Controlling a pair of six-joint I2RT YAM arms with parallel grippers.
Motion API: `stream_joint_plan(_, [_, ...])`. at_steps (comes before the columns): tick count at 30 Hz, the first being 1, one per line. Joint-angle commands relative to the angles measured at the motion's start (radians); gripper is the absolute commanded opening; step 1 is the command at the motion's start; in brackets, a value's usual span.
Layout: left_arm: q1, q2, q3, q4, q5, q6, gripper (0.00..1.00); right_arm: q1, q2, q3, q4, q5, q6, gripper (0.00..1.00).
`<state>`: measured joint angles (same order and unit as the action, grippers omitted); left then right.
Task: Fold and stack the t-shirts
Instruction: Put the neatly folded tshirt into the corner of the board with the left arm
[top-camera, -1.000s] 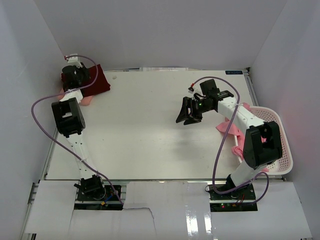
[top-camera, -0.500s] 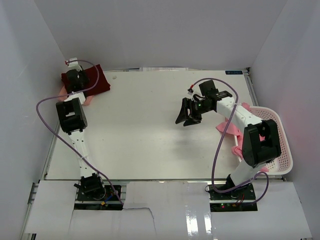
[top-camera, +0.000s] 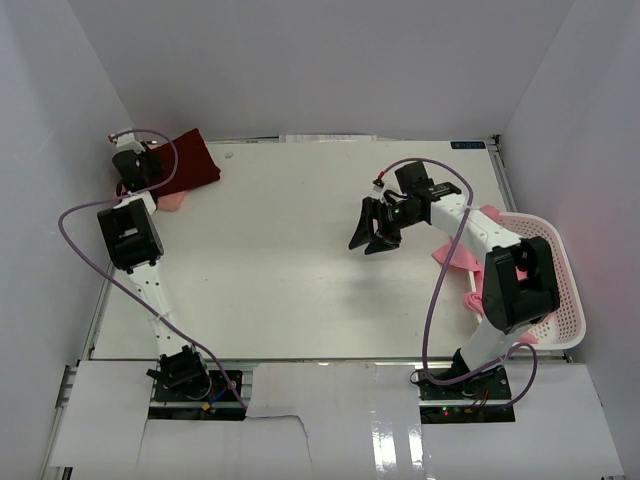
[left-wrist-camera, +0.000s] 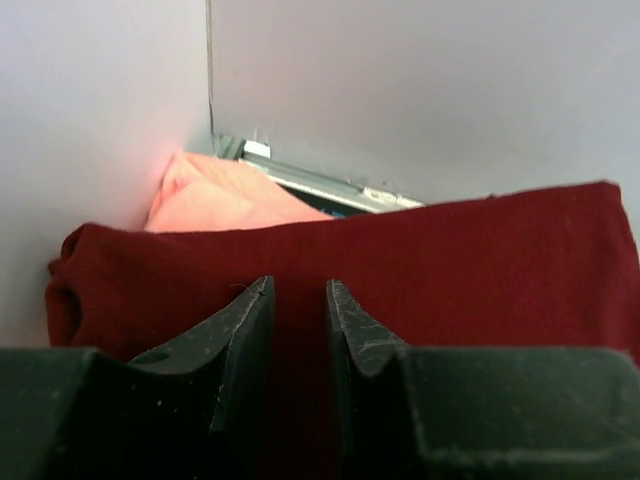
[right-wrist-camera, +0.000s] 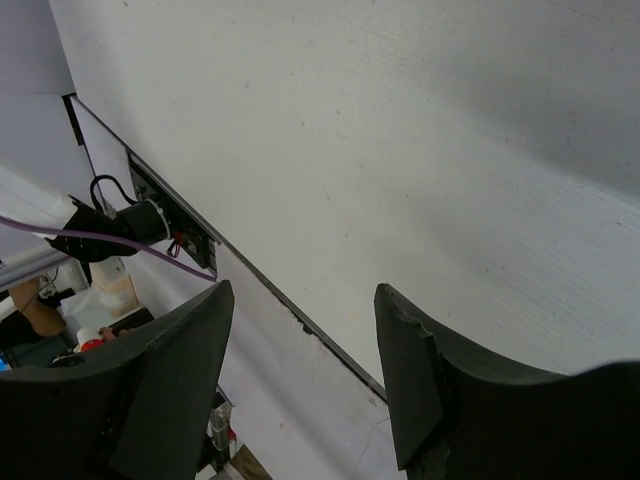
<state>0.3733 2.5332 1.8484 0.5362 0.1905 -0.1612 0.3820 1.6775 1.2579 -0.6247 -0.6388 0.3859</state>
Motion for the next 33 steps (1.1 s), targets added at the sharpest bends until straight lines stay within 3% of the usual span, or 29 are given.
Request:
stream_joint_plan(1, [-0.001, -0.021, -0.026, 0.01, 0.043, -0.021, 0.39, 0.006, -0.005, -0.006, 0.022, -0.027, 0.005, 0.65])
stream_joint_plan(17, [-0.001, -0.031, -0.095, 0.011, 0.079, -0.041, 0.39, 0.006, -0.024, -0.018, 0.025, -0.025, 0.002, 0.66])
stream_joint_plan(21, [-0.005, -0.053, -0.071, 0.01, 0.104, -0.04, 0.44, 0.006, -0.019, -0.017, 0.025, -0.032, -0.002, 0.66])
stream_joint_plan(24, [-0.013, -0.106, -0.058, -0.001, 0.102, -0.023, 0.56, 0.006, -0.022, -0.015, 0.026, -0.03, -0.007, 0.66])
stream_joint_plan(28, [-0.019, -0.201, -0.04, -0.066, 0.113, -0.027, 0.61, 0.006, -0.036, -0.021, 0.036, -0.036, -0.012, 0.66])
stream_joint_plan(33, [-0.039, -0.405, -0.13, -0.116, 0.118, -0.046, 0.56, 0.008, -0.05, -0.02, 0.039, -0.047, -0.019, 0.66])
